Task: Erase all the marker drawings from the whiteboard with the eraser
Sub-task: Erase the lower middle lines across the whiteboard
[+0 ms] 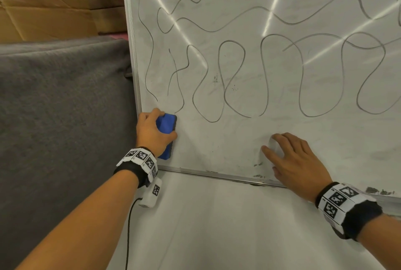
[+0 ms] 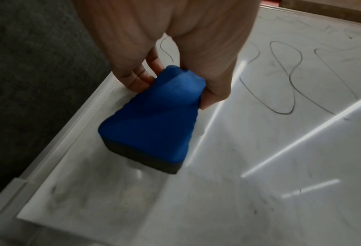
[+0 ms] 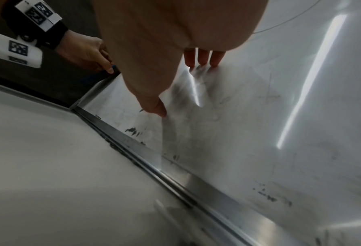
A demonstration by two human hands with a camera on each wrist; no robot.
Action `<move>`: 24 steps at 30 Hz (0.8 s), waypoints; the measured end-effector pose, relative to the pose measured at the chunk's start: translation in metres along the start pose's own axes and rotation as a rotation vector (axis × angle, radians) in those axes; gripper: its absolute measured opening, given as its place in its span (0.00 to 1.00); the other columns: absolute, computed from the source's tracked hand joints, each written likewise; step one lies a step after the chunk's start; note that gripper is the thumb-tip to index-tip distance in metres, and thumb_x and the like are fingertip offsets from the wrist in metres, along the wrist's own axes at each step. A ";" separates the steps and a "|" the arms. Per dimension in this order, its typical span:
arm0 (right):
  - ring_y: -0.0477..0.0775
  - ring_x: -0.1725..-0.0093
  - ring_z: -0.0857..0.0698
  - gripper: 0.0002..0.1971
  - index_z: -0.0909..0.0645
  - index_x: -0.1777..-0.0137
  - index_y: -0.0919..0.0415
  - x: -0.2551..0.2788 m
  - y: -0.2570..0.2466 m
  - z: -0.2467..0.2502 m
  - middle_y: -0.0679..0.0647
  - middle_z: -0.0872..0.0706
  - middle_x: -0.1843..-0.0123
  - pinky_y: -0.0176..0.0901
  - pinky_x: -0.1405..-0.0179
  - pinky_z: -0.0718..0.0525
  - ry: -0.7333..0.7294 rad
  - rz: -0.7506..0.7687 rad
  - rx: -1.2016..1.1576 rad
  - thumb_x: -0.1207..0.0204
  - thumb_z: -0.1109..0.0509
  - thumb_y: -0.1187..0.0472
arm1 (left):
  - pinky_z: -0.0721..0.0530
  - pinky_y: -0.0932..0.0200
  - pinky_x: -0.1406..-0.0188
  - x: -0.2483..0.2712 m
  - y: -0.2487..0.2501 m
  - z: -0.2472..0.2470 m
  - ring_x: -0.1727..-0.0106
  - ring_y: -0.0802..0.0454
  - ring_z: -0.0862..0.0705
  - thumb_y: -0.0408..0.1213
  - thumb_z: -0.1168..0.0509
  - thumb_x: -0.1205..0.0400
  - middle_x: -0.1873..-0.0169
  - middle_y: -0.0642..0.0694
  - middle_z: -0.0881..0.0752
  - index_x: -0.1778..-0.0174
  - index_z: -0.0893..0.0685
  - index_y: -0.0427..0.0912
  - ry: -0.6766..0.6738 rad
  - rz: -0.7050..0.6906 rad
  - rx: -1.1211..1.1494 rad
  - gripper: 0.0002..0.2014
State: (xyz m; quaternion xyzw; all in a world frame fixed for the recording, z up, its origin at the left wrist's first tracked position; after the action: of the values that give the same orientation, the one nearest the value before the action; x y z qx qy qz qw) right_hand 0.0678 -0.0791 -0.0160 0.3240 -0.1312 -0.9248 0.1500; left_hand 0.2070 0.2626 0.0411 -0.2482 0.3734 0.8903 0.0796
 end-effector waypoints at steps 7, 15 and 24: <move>0.75 0.33 0.25 0.28 0.17 0.34 0.61 -0.002 0.002 0.000 0.70 0.23 0.31 0.66 0.37 0.25 0.002 -0.022 -0.021 0.38 0.21 0.63 | 0.23 0.54 0.43 -0.024 0.029 0.013 0.46 0.48 0.25 0.40 0.17 0.31 0.42 0.44 0.27 0.35 0.21 0.45 0.080 -0.022 0.022 0.30; 0.73 0.33 0.26 0.28 0.18 0.34 0.60 -0.002 0.001 0.003 0.69 0.23 0.31 0.65 0.37 0.24 -0.007 -0.008 -0.027 0.37 0.21 0.60 | 0.24 0.55 0.43 -0.007 0.040 -0.006 0.45 0.49 0.26 0.40 0.18 0.30 0.40 0.43 0.28 0.34 0.21 0.45 0.018 -0.061 -0.005 0.30; 0.73 0.33 0.26 0.26 0.17 0.37 0.59 -0.003 0.001 0.003 0.68 0.23 0.31 0.64 0.37 0.25 -0.011 -0.026 -0.026 0.38 0.22 0.60 | 0.26 0.57 0.43 -0.003 0.060 -0.018 0.45 0.50 0.27 0.37 0.18 0.31 0.39 0.43 0.29 0.34 0.22 0.44 -0.029 -0.133 -0.015 0.30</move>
State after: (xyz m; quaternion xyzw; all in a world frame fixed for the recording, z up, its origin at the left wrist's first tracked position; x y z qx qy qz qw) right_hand 0.0688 -0.0789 -0.0119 0.3184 -0.1160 -0.9302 0.1413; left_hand 0.1968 0.2077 0.0689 -0.2602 0.3483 0.8893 0.1420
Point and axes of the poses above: each hand's wrist, its own x-axis away from the middle knuckle, its own z-axis out of the back of the hand, y = z × x, the point moved 8 cm from there along -x, towards the middle knuckle
